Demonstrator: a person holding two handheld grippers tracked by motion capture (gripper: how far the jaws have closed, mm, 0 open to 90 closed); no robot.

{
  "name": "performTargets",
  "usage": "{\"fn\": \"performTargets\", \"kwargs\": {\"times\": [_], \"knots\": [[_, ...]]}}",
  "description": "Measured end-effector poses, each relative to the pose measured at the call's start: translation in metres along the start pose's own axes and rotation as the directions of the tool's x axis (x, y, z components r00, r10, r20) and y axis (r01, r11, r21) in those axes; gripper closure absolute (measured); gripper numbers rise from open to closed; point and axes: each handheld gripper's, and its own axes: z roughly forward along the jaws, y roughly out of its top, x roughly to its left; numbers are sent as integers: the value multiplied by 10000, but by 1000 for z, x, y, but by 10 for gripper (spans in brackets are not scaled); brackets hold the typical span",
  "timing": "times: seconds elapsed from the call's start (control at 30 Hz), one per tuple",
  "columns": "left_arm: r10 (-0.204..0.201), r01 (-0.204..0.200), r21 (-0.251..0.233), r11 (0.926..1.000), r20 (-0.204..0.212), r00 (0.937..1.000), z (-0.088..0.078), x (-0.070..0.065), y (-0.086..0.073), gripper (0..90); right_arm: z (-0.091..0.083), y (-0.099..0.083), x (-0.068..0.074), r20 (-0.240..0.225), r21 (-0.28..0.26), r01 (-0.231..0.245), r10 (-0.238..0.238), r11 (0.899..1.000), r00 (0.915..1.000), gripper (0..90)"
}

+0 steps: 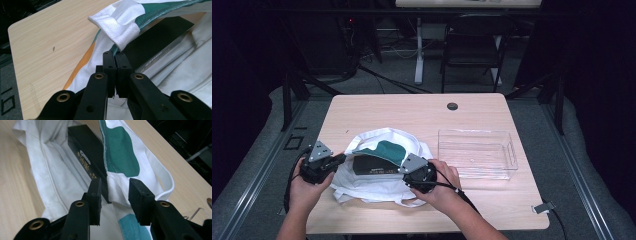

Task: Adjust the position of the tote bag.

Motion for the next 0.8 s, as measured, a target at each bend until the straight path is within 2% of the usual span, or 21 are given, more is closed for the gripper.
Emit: {"fn": "performTargets", "kwargs": {"times": [0.1, 0.37, 0.47, 0.8], "knots": [[-20, 20, -32, 10000, 33, 10000, 0, 0, 0, 884, 5, 1, 2, 192, 177, 258, -261, 9995, 9995, 651], [-10, 10, -31, 10000, 75, 10000, 1, 0, 0, 884, 8, 0, 4, 525, 400, 627, -648, 9972, 9965, 804], [-35, 36, -97, 9999, 49, 10000, 1, -1, 1, 883, 7, 1, 3, 673, 324, 538, -558, 9980, 9962, 819], [-95, 96, -204, 9997, 25, 10000, 1, 0, 0, 859, 5, 10, -12, 628, 279, -242, 224, 9993, 9978, 825]]}}
